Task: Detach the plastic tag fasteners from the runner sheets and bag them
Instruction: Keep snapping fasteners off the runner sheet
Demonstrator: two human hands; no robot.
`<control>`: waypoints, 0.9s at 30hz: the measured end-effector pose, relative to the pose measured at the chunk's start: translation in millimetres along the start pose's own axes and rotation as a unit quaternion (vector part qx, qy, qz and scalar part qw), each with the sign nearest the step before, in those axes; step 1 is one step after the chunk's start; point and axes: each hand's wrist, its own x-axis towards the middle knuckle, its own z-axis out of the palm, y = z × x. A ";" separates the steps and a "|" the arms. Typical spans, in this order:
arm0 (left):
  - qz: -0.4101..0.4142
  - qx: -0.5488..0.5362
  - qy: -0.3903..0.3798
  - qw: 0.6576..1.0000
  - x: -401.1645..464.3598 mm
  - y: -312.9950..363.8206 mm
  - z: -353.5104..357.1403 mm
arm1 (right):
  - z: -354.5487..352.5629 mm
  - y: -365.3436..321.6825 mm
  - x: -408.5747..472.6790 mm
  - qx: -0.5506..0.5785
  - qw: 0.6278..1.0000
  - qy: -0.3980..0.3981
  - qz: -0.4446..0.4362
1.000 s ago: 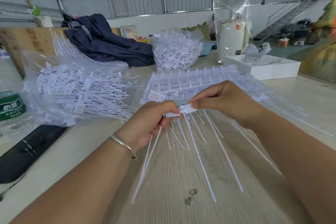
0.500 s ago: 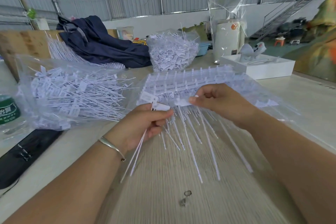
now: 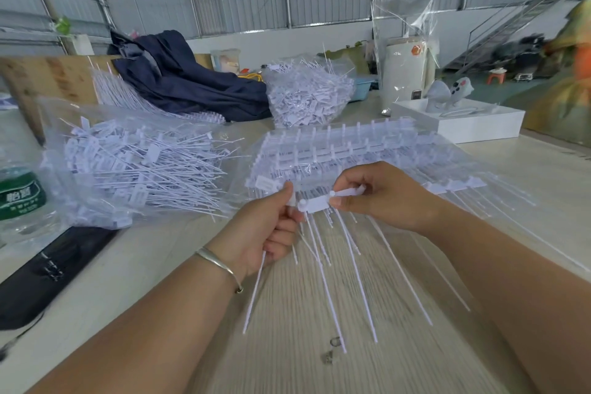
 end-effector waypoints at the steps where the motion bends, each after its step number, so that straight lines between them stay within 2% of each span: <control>1: 0.011 0.007 0.004 1.000 0.0 1.0 0.1 | -0.1 0.2 0.2 0.002 1.000 0.003 -0.003; 7: 0.036 0.088 -0.025 0.995 -4.2 0.9 0.5 | 0.0 1.5 1.4 0.020 1.000 -0.003 -0.009; 11: 0.064 0.034 -0.026 0.997 0.4 1.3 -3.3 | -1.9 4.7 2.4 0.031 0.999 -0.019 0.025; 15: 0.080 -0.017 -0.080 0.993 -5.2 6.5 -3.2 | -8.8 10.1 3.5 0.053 0.996 0.006 0.067; 18: 0.084 -0.018 -0.110 0.990 -9.5 7.4 -2.9 | -10.2 8.4 2.8 0.067 0.996 0.012 0.061; 23: 0.070 -0.039 -0.186 0.979 -13.1 4.2 -3.0 | -14.6 -3.8 -2.9 0.145 0.988 -0.051 0.032; 27: 0.028 -0.068 -0.260 0.963 -16.2 -0.9 9.2 | -9.2 -11.6 -5.2 0.205 0.973 -0.107 0.001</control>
